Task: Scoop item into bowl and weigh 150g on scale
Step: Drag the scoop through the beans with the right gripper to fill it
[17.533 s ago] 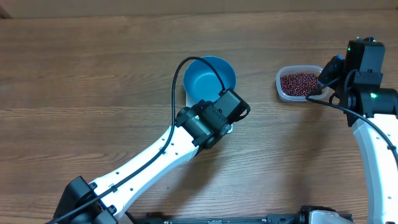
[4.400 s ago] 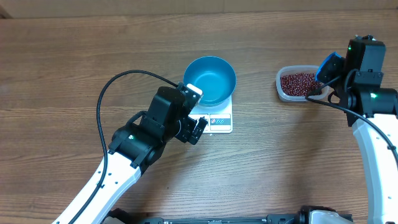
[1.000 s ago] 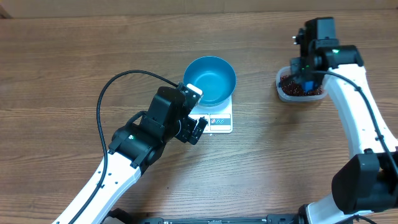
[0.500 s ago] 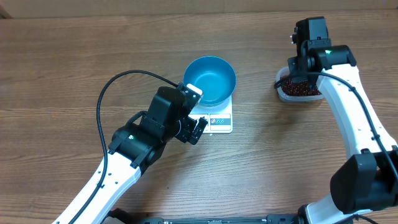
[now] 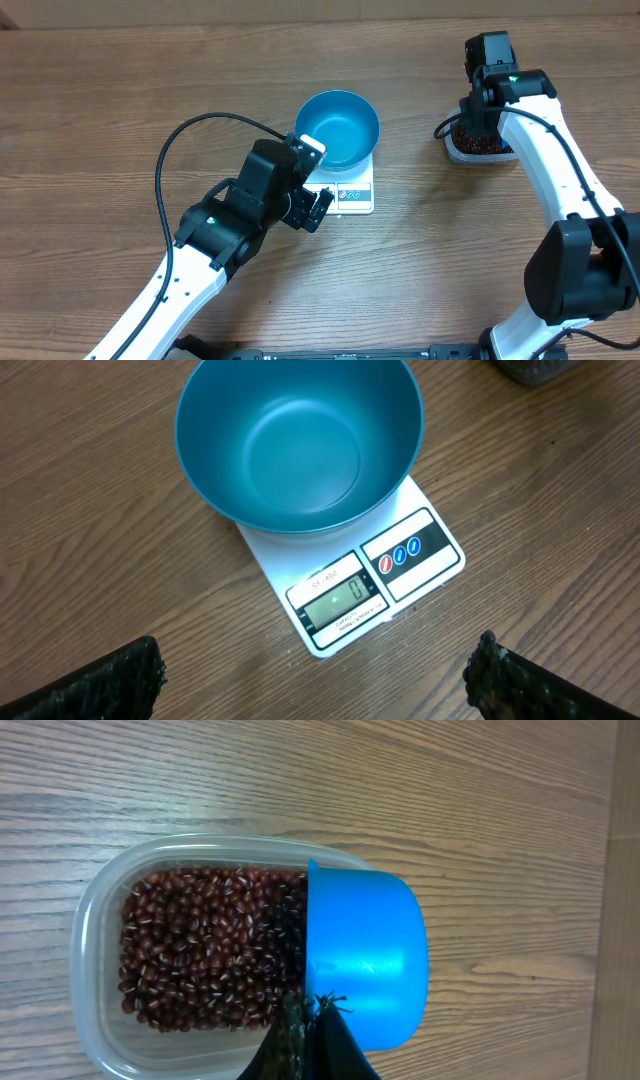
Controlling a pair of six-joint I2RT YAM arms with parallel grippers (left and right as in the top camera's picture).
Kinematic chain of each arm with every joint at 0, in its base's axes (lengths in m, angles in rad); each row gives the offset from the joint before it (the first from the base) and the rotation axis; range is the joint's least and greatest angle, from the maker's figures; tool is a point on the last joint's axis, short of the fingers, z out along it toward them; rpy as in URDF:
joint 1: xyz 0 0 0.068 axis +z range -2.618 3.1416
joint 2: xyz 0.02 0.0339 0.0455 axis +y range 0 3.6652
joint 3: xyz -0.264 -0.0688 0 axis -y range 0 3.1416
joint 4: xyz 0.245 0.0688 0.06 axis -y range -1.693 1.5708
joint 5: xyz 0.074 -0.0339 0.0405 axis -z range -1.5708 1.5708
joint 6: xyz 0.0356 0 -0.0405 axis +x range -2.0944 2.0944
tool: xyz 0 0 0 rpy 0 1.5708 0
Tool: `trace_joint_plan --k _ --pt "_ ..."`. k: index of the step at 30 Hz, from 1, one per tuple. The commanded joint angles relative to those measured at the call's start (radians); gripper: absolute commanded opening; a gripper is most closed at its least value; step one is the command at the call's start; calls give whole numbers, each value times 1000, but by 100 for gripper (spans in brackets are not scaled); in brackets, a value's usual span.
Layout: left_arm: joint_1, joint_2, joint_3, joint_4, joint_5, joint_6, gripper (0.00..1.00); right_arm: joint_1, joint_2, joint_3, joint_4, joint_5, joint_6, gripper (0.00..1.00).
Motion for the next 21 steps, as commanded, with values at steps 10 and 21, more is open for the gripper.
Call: trace_joint_plan --k 10,21 --pt "6 4 -2 1 16 -13 99 -3 -2 16 -21 26 -2 4" --pt "6 4 -2 1 16 -13 99 -2 26 11 -47 -30 6 4"
